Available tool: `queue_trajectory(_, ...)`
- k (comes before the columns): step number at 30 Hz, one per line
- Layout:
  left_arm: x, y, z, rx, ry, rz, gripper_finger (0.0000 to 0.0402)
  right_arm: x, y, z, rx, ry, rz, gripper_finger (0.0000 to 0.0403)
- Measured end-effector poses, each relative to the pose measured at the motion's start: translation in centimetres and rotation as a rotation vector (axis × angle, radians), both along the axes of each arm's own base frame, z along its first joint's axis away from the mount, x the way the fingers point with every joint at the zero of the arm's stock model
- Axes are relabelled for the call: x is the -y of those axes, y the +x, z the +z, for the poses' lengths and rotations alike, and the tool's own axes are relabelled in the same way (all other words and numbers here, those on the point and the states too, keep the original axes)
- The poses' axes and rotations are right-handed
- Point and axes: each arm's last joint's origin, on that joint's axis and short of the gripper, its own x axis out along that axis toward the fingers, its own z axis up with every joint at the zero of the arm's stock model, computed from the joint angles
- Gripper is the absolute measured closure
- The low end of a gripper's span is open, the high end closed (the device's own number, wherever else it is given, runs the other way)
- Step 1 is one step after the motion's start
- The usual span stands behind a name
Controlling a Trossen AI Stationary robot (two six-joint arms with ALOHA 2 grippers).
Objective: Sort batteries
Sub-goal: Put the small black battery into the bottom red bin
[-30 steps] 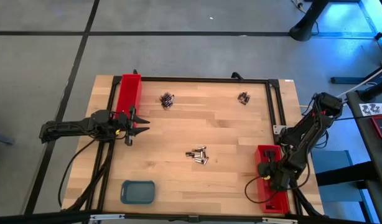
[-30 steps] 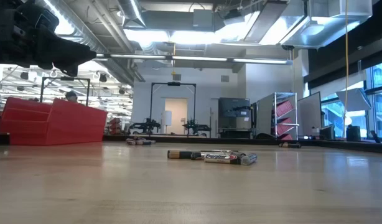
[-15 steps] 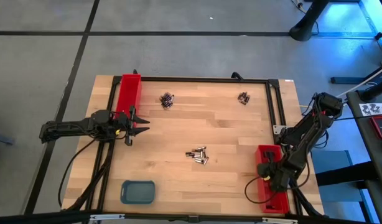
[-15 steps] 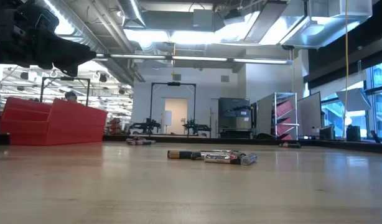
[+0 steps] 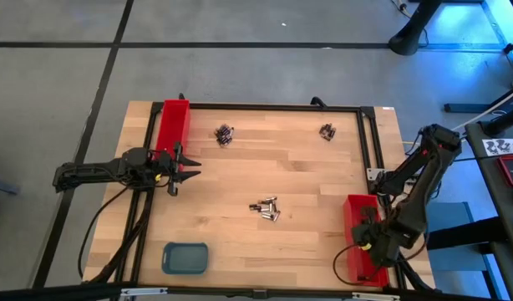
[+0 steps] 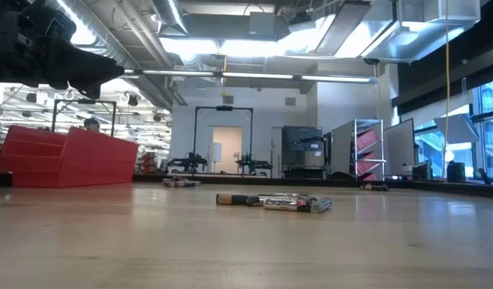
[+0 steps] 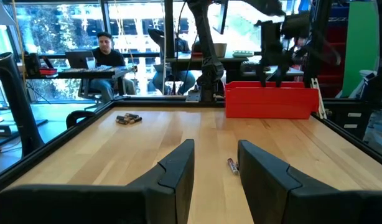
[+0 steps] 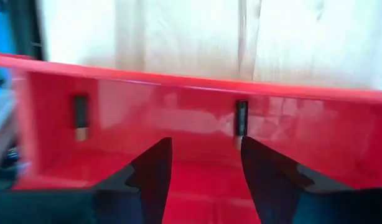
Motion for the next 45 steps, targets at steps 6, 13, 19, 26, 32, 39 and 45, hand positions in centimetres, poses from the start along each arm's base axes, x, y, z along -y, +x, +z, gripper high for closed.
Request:
queue_trajectory(6,0.0,0.0,0.0,0.000,0.000,0.000,0.0288,-0.4,0.7,6.5,0.068,0.045,-0.022,0.0216)
queue_trajectory(13,0.0,0.0,0.0,0.000,0.000,0.000,0.0288,2.1,4.4,9.5,0.266,-0.011,-0.227,0.0216)
queue_trajectory(19,0.0,0.0,0.0,0.000,0.000,0.000,0.0288,4.9,9.4,9.1,0.374,-0.098,-0.223,0.0216)
queue_trajectory(26,0.0,0.0,0.0,0.000,0.000,0.000,0.0288,8.5,16.0,6.3,0.366,-0.180,-0.231,0.0216)
queue_trajectory(32,0.0,0.0,0.0,0.000,0.000,0.000,0.0288,11.4,21.1,2.8,0.314,-0.080,-0.432,0.0216)
queue_trajectory(39,0.0,0.0,0.0,0.000,0.000,0.000,0.0288,13.3,24.9,-2.3,0.180,0.068,-0.675,0.0216)
queue_trajectory(45,0.0,0.0,0.0,0.000,0.000,0.000,0.0288,12.4,26.4,-5.5,0.147,0.084,-0.762,0.0216)
